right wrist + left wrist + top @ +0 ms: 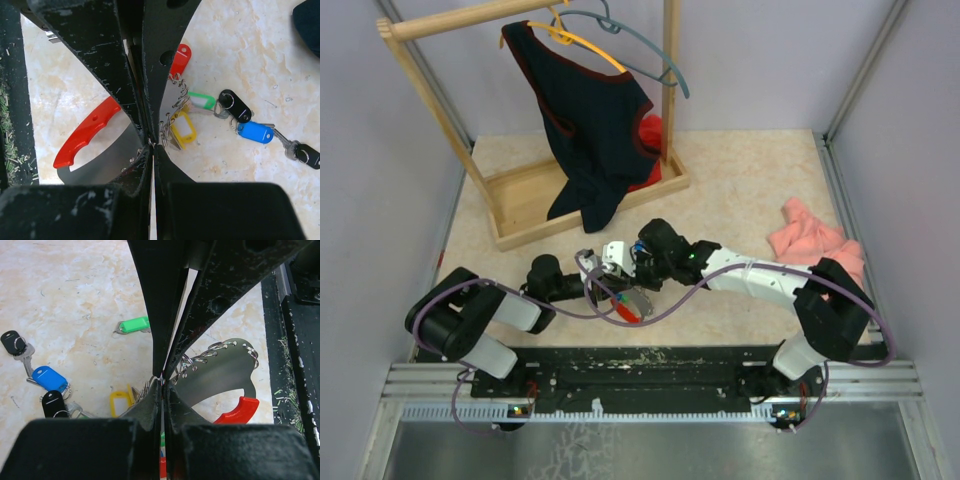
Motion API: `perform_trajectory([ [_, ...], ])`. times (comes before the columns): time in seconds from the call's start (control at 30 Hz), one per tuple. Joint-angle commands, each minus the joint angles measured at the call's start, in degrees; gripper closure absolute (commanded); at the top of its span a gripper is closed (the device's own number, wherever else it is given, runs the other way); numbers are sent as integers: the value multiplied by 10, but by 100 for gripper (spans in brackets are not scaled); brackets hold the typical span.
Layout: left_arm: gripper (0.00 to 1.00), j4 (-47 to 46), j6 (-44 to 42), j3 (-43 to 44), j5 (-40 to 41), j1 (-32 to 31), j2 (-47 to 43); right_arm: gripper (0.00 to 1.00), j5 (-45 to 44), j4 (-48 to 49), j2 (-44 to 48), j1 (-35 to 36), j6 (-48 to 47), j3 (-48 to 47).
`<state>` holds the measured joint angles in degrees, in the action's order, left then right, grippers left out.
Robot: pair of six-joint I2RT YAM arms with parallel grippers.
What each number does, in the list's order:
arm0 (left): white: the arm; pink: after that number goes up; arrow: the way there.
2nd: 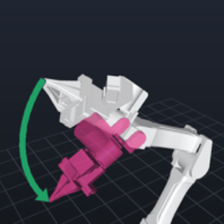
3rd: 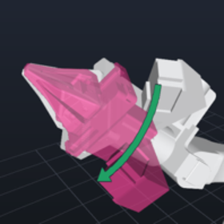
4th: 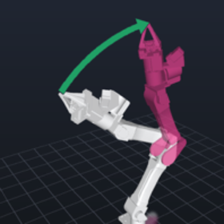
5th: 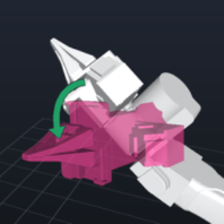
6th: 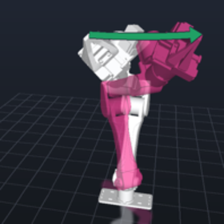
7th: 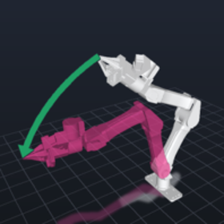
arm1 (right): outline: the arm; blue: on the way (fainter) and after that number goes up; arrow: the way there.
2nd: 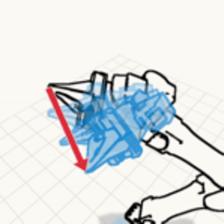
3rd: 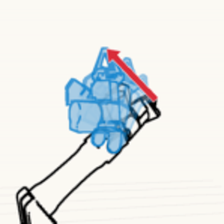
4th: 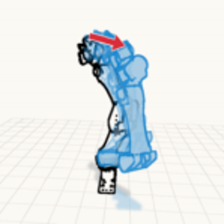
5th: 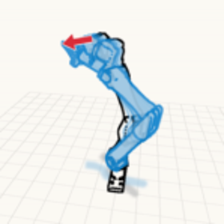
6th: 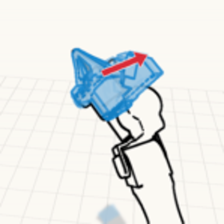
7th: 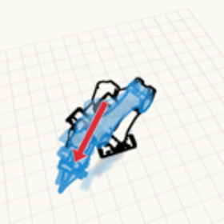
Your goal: Put the keys on the keyring
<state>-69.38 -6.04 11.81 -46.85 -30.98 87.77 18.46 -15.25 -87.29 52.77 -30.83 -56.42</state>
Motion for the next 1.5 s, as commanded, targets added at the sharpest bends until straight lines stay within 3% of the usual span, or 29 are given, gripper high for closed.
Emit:
perform_trajectory([
  [0.0, 99, 2, -8, 10, -4, 0, -2, 100, -9, 23, 22, 6, 21, -33],
  [0.07, 99, -3, -9, 7, -3, 0, -3, 98, -21, 32, 32, 6, 35, -23],
  [0.1, 99, -6, -8, 5, -3, 0, -3, 91, -27, 37, 40, 6, 39, -14],
  [0.27, 99, -23, -14, 1, -4, 0, 1, 77, -65, 72, 88, -3, 95, 30],
  [0.4, 99, -35, -21, -1, -11, 0, 4, 72, -89, 102, 110, -19, 157, 64],
  [0.63, 99, -10, -37, 11, -19, 0, 12, 69, -63, 145, 110, -30, 282, 117],
  [0.97, 99, -56, -55, 11, -30, 0, 45, 77, -13, 214, 87, -16, 343, 185],
  [1.23, 99, -58, -55, 22, -46, 3, 62, 78, 4, 246, 55, 6, 350, 185],
  [1.47, 99, 31, -79, 35, -53, 4, 43, 74, -59, 182, 87, -6, 311, 180],
])
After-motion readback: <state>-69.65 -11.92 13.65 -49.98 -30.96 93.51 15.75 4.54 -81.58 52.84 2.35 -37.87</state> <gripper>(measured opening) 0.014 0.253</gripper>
